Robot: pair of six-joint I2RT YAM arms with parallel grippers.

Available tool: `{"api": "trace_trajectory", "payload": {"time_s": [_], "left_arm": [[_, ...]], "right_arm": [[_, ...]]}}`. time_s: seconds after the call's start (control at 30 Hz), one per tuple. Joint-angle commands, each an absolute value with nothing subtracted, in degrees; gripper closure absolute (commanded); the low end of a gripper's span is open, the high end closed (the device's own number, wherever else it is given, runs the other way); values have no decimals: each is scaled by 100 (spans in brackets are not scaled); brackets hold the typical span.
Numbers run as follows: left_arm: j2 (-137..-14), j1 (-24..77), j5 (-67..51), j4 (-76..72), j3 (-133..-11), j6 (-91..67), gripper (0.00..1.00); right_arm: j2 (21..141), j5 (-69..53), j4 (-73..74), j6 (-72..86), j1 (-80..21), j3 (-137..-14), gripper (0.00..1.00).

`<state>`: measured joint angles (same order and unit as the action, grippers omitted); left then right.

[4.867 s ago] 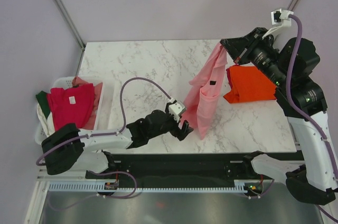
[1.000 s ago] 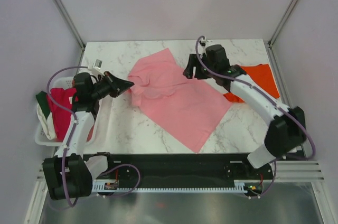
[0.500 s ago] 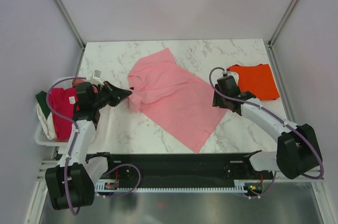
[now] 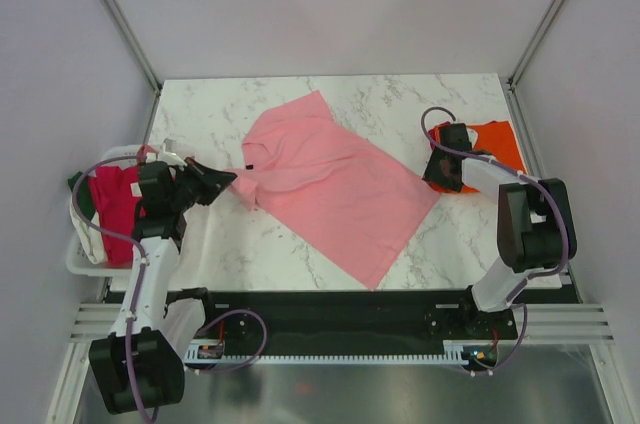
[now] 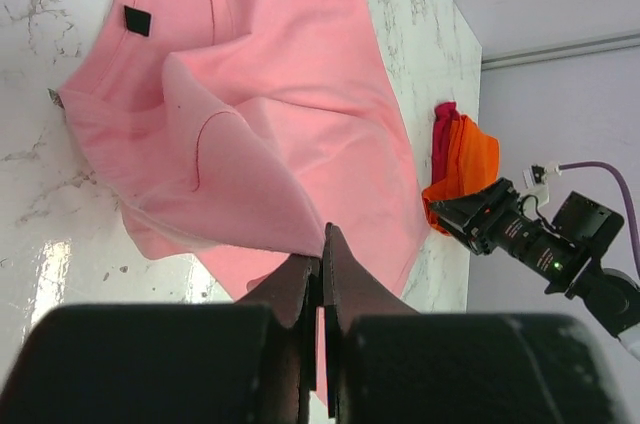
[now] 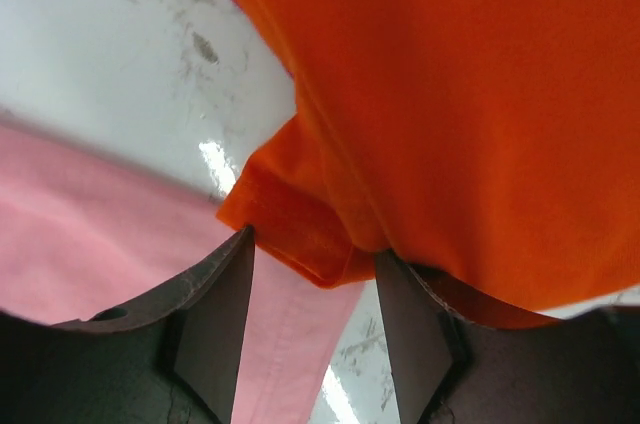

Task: Fold and stack the t-shirts
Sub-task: Flatten the tshirt out

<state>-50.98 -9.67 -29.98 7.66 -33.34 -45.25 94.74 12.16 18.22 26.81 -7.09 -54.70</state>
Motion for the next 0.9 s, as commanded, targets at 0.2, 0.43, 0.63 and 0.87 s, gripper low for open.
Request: {"api": "trace_trajectory", "payload": {"time_s": [0.2,0.43,0.63,0.87], "left_arm": [[-4904,-1002,-2812,738,-3234,-4280,98],[-4658,-1002,-2769,738,-3190,-4254,98],[-4693,-1002,-2847,729,-3234,-4280,98],[-4693,-1002,-2900,738,-3278,-4298,98]], "right_arm": [[9695,1101,1591,2866,-26,-5713,38],[8896,-296,1477,2654,-70,-5239,39],[8649,-668,1450,2794,-114,-4738,41],[8797,-615,1187,2997,-228,-4430,44]]}}
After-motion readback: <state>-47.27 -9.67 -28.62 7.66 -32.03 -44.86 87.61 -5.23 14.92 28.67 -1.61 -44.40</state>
